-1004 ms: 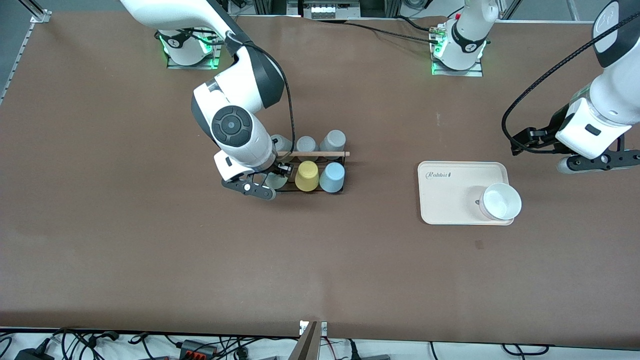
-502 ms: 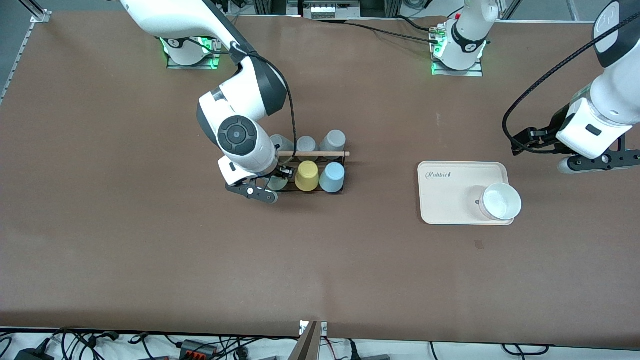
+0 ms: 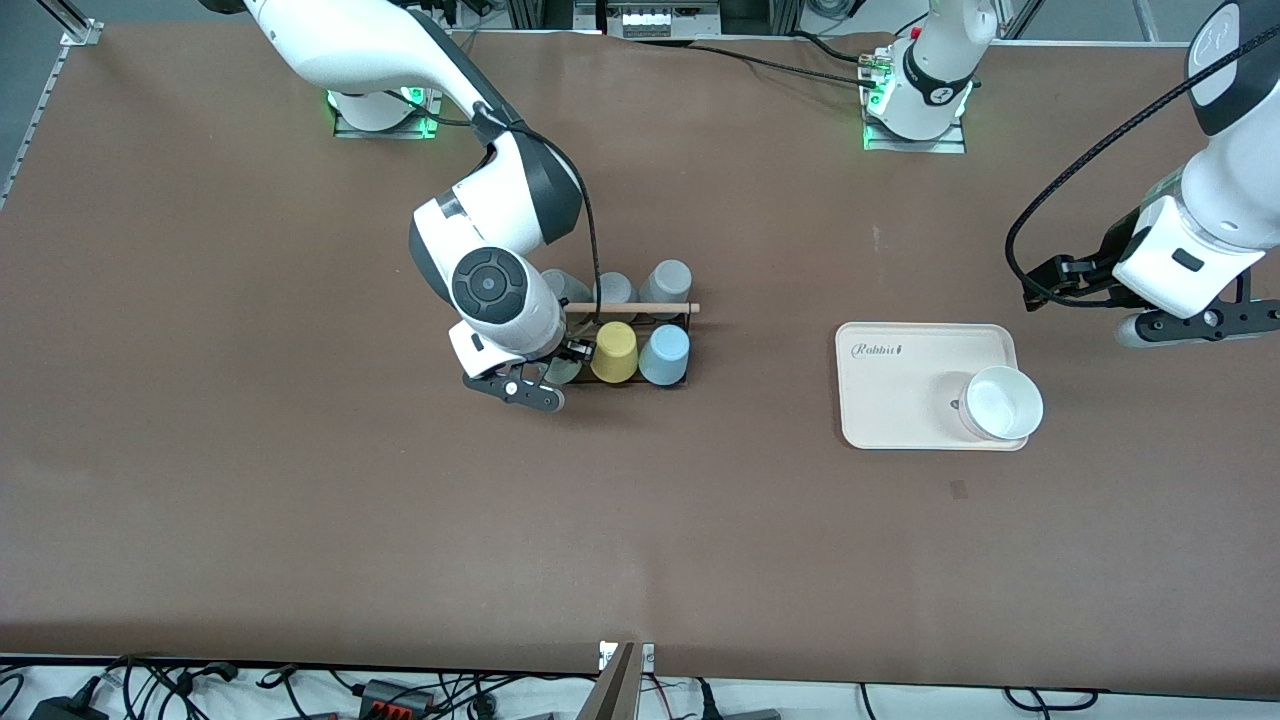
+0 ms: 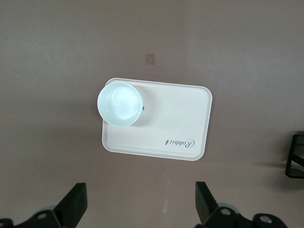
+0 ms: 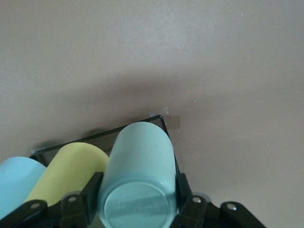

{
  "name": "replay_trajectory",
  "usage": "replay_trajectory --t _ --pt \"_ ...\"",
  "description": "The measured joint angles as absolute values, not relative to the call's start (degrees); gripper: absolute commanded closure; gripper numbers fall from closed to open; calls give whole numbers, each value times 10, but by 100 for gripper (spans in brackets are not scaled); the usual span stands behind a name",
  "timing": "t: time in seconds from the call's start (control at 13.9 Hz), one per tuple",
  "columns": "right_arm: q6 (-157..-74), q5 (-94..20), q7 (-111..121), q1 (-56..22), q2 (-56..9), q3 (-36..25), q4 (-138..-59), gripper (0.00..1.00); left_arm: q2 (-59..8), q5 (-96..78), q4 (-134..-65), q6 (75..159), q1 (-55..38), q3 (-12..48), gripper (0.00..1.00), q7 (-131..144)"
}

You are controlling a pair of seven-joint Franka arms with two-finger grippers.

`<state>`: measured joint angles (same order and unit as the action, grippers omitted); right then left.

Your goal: Hang scattered cups on rack with three cups

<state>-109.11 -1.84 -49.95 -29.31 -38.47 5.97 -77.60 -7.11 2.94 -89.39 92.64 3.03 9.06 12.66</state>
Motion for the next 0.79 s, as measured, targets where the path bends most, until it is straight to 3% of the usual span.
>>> replay_trajectory --t 0.07,0.14,0.22,0.79 --pt "-1091 -18 -500 -294 -387 60 -776 70 -71 29 -894 926 30 91 0 126" --pt "-1091 -18 -500 -294 -389 60 -776 59 -71 29 -894 926 30 91 0 123" --pt "-1092 -18 -500 -294 -390 60 -776 1 -71 29 -894 926 30 90 0 119" --pt "-1073 -18 -500 -284 -388 52 -716 0 -71 29 -894 926 37 88 0 108"
